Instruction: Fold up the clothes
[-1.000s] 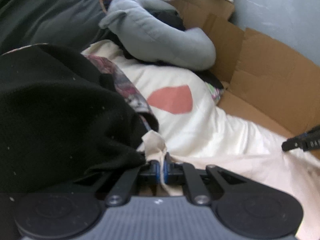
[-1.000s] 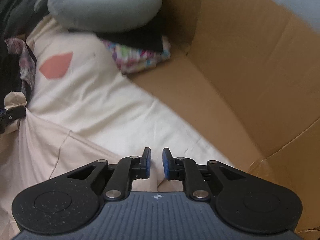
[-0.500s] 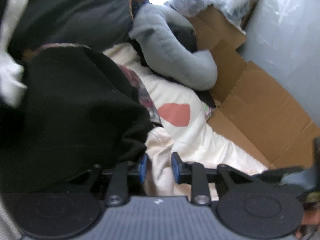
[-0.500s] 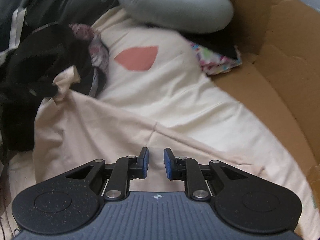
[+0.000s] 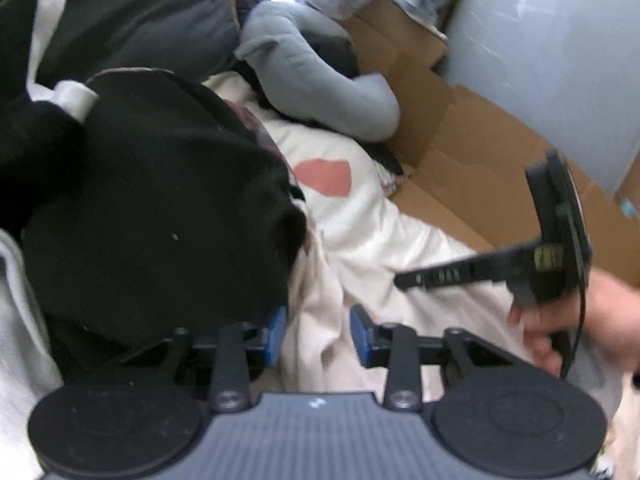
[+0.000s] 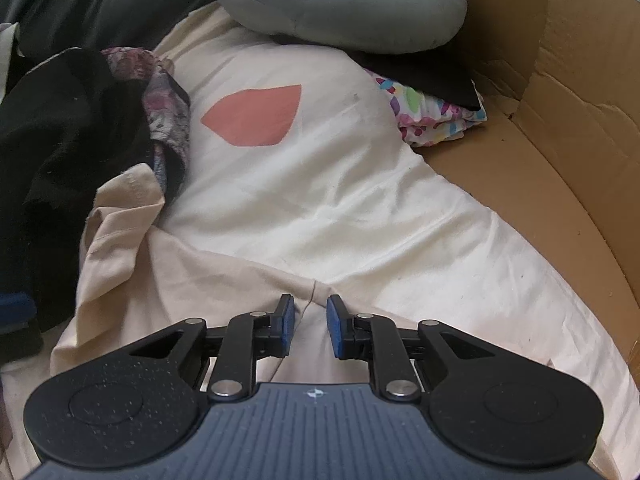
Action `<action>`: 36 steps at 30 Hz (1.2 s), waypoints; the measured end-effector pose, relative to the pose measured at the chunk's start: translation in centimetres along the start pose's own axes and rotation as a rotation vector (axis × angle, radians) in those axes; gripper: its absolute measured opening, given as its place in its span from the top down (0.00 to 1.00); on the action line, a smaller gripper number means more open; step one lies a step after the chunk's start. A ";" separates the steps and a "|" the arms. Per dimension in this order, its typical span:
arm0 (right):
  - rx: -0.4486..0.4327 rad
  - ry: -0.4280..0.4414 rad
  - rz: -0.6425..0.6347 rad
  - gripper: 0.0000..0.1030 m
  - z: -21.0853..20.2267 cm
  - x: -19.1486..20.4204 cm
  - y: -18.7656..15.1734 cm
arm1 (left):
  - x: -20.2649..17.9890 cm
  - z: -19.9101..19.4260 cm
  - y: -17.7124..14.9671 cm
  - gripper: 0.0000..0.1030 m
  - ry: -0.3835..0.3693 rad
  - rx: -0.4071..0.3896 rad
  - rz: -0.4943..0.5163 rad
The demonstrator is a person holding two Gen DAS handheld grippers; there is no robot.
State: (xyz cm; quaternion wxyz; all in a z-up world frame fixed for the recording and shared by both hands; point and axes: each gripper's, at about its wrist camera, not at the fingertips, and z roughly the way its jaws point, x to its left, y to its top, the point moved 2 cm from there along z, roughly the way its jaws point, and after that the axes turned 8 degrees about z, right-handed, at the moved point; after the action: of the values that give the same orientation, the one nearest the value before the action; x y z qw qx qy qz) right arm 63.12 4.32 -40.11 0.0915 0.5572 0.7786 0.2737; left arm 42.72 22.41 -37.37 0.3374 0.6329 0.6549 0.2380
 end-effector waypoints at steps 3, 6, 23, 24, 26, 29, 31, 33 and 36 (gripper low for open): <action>0.006 -0.012 0.007 0.75 0.4 -0.1 0.1 | -0.1 0.1 -0.6 0.77 0.003 0.009 0.005; 0.009 -0.028 0.012 0.72 0.9 -0.2 0.4 | 0.1 0.5 -1.1 0.78 -0.013 0.023 -0.003; -0.047 0.133 0.099 0.72 -5.2 3.2 -0.4 | 1.8 2.0 -1.4 0.98 0.007 -0.055 -0.110; -0.034 0.163 0.119 0.71 -5.2 3.6 -0.6 | 1.4 2.0 -1.4 0.98 0.000 -0.058 -0.093; -0.013 0.191 0.137 0.69 -5.1 4.6 -1.1 | 0.7 2.1 -1.5 0.98 -0.015 -0.052 -0.067; 0.016 0.207 0.154 0.69 -4.4 5.7 -1.9 | -0.1 2.6 -1.6 0.98 -0.038 -0.031 -0.048; 0.037 0.207 0.166 0.69 -3.5 5.8 -2.1 | -0.3 3.0 -1.8 0.97 -0.052 -0.013 -0.044; 0.058 0.207 0.178 0.69 -2.5 6.0 -2.3 | -0.4 3.2 -1.8 0.97 -0.058 -0.006 -0.039; 0.087 0.211 0.192 0.84 -1.3 6.1 -2.5 | -0.4 2.9 -1.8 0.97 -0.067 -0.008 -0.033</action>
State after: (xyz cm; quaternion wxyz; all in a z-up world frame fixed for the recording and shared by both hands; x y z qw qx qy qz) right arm 58.33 8.90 -39.34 -0.0419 0.6007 0.7381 0.3043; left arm 43.65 21.56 -40.60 0.3655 0.6285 0.6525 0.2136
